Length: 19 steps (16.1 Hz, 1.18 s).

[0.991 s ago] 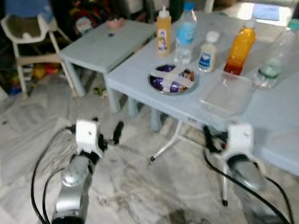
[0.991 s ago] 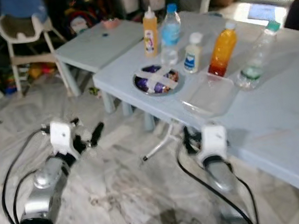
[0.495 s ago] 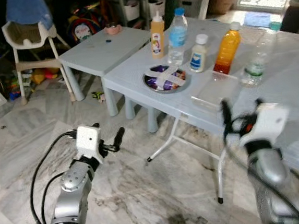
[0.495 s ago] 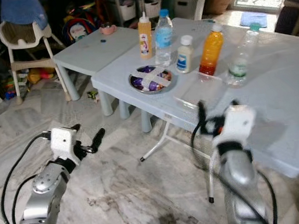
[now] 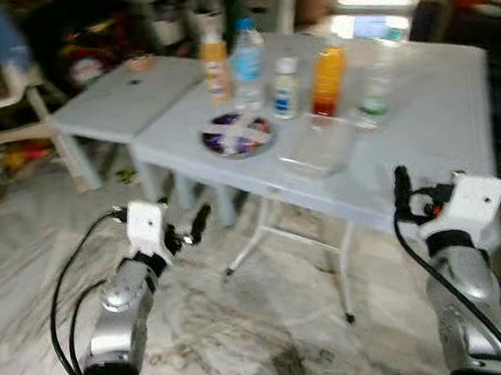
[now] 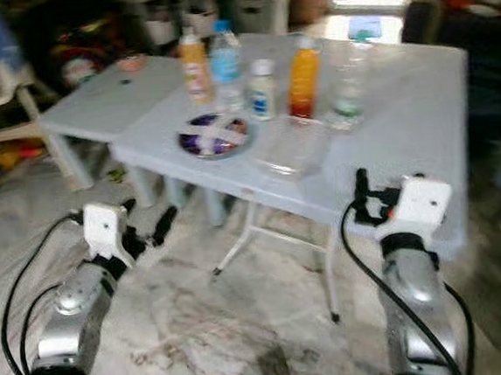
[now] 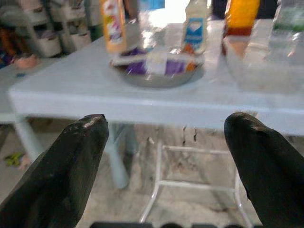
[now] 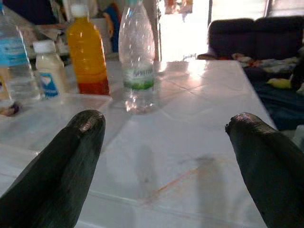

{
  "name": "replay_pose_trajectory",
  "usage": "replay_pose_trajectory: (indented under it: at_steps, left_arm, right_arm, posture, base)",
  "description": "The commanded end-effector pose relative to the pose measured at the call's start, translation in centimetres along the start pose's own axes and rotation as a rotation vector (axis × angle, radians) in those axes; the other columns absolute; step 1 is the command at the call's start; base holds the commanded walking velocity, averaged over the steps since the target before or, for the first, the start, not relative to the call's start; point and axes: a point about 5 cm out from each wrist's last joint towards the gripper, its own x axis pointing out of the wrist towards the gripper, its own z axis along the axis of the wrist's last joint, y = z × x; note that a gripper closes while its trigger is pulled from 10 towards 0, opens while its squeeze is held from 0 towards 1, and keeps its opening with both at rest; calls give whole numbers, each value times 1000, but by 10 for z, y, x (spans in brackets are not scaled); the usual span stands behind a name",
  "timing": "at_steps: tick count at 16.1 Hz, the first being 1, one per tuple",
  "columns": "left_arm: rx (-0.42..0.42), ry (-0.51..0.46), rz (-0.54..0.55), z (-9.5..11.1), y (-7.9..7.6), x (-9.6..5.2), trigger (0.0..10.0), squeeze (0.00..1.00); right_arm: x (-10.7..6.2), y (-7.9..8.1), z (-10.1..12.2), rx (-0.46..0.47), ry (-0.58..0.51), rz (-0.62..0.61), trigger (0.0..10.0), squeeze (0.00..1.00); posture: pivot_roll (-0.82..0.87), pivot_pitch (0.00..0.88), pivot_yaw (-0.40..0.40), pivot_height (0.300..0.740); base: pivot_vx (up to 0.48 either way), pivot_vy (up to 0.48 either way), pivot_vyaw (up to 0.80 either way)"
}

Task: Restocking fridge

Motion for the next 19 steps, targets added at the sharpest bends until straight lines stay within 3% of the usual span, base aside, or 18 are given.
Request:
replay_pose_trajectory:
  at_steps: [1, 8, 14, 19]
  left_arm:
    - [4, -38, 25, 12, 8, 4, 10000, 0]
    - [-17, -43, 11, 11, 1, 8, 10000, 0]
    - [-45, -51, 22, 12, 1, 8, 10000, 0]
    - [-48, -49, 32, 9, 0, 1, 10000, 0]
  right_arm:
    - [-1, 8, 5, 0, -17, 25, 10000, 0]
    - [-3, 10, 5, -13, -16, 36, 10000, 0]
    - [-1, 13, 6, -25, -17, 50, 10000, 0]
    - [-3, 23, -2, 12, 22, 108, 10000, 0]
  posture:
    - [-146, 0, 57, 740]
    - [-170, 0, 63, 740]
    - [-170, 4, 55, 740]
    - [-156, 20, 56, 740]
  base:
    - [330, 0, 0]
    - [325, 0, 0]
    - [356, 318, 0]
    - [0, 0, 0]
